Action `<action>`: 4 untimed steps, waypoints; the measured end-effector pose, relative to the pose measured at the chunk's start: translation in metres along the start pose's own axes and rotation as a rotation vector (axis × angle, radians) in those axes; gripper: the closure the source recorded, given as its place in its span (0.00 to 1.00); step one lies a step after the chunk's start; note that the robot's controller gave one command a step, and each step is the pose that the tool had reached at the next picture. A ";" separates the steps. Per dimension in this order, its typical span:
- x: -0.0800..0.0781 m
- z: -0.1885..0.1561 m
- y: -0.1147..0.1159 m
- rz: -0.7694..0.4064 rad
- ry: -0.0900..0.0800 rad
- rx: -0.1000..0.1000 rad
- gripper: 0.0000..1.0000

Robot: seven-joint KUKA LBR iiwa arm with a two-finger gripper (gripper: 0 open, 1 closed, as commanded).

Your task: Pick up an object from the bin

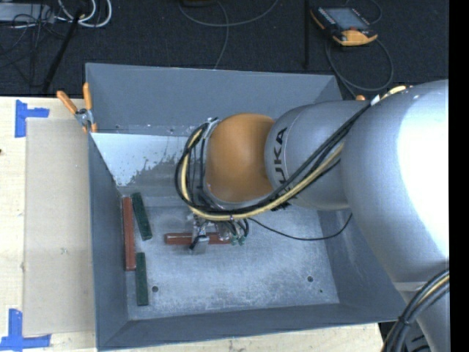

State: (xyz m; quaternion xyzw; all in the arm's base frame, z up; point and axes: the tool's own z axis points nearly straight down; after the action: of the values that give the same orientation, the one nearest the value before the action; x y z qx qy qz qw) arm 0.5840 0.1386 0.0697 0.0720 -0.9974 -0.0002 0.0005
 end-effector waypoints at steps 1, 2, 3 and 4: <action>0.023 -0.123 -0.016 0.069 -0.008 0.000 1.00; 0.024 -0.118 -0.017 0.072 -0.002 0.000 0.00; 0.002 0.004 0.010 -0.111 0.006 0.000 0.00; 0.000 0.000 0.009 -0.107 0.000 0.000 1.00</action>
Offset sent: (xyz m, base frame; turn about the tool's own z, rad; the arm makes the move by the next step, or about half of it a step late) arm -0.0212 -0.0199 0.1182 0.0703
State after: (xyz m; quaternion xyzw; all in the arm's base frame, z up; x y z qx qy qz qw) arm 0.5825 0.1477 0.0697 0.1252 -0.9921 -0.0003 0.0004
